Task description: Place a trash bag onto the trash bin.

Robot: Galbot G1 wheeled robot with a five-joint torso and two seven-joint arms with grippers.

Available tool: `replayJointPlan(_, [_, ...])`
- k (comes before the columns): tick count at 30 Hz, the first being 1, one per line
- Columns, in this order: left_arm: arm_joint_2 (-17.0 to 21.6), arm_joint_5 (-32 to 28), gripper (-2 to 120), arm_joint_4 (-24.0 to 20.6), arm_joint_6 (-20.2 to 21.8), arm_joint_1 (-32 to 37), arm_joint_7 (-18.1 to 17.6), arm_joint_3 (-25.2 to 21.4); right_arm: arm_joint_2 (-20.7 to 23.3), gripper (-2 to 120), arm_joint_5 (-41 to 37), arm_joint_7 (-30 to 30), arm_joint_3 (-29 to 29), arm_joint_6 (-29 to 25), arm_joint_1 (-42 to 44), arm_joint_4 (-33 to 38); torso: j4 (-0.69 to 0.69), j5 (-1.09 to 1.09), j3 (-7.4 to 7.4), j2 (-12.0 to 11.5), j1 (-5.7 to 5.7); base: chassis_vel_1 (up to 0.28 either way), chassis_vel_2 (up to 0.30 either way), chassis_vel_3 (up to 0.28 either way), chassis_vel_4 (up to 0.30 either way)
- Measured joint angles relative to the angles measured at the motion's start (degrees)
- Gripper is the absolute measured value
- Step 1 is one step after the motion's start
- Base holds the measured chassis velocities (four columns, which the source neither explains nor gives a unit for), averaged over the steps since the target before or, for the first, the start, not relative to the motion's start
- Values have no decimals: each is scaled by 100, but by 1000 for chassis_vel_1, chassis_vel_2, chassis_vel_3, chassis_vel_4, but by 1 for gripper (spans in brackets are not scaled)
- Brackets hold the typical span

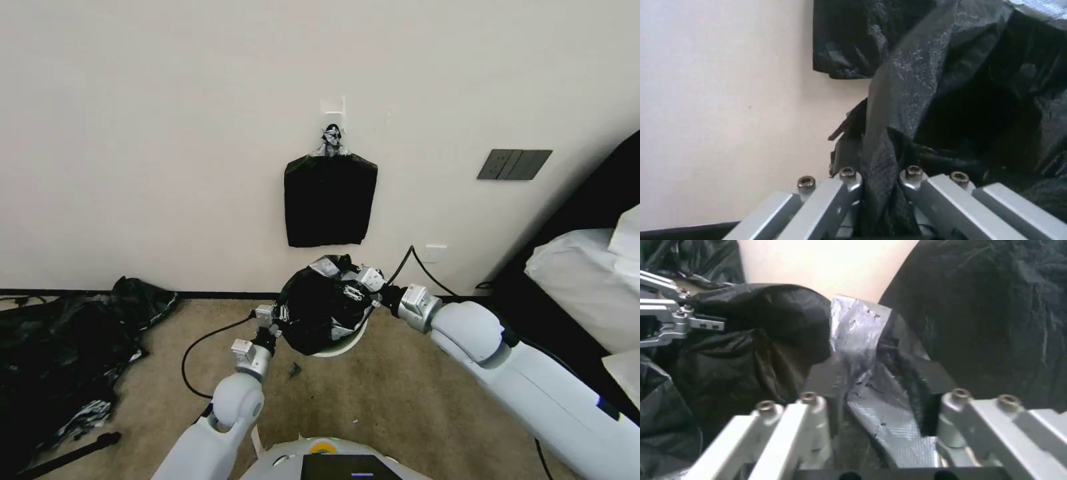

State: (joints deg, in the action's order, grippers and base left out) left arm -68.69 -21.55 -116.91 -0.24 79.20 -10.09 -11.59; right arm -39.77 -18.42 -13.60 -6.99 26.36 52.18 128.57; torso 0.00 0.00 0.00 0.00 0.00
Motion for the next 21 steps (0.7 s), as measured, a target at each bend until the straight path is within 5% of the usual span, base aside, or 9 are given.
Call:
replayJointPlan(9, [-14,147,2,0,1,24,21,27,-7,0,-465,390,-38,34,-54,33,0,0,0,0,0,0,0,0,0])
replayJointPlan(14, [-41,428,2,49,-123,107,199,40,-96,0,-1470,981,-80,243,-349,-118,0,-1,0,0,0,0,0,0,0])
replayJointPlan(21, [-65,523,2,-1,-293,243,459,41,-143,0,-1958,875,-56,375,-845,-873,0,0,0,0,0,0,0,0,0])
